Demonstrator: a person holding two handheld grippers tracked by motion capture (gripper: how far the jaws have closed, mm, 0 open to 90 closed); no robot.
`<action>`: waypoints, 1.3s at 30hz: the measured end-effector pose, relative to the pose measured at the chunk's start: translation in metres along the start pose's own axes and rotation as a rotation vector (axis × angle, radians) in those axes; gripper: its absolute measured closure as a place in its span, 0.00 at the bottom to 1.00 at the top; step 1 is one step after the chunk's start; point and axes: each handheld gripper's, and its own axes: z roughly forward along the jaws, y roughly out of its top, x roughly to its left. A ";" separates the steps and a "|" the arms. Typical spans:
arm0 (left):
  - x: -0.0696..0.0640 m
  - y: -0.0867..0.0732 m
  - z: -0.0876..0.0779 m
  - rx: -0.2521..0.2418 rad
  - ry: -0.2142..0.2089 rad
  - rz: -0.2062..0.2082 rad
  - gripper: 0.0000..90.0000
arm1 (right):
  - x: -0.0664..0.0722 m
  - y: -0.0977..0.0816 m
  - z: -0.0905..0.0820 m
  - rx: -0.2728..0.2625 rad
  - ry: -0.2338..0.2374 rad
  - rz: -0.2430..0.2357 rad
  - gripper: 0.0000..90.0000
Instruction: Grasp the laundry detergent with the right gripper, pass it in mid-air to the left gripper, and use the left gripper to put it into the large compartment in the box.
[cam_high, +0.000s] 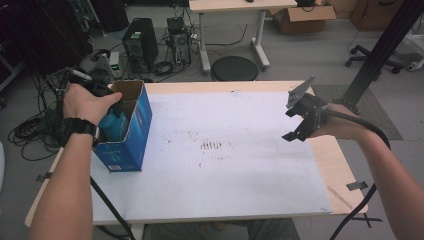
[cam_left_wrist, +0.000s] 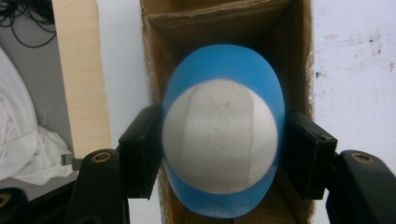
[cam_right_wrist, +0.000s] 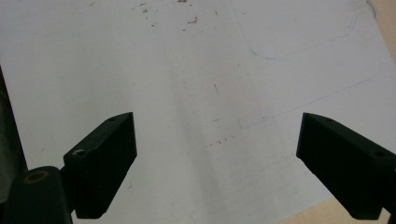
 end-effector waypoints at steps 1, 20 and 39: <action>0.000 -0.001 0.004 0.003 -0.006 -0.001 0.43 | 0.000 0.000 0.001 0.000 0.001 0.002 0.13; -0.003 -0.005 0.028 0.034 0.004 0.002 0.43 | 0.001 -0.001 0.005 0.000 0.002 0.007 0.13; -0.007 -0.005 0.034 0.043 0.020 0.013 0.42 | 0.003 0.001 0.006 0.000 0.008 0.006 0.13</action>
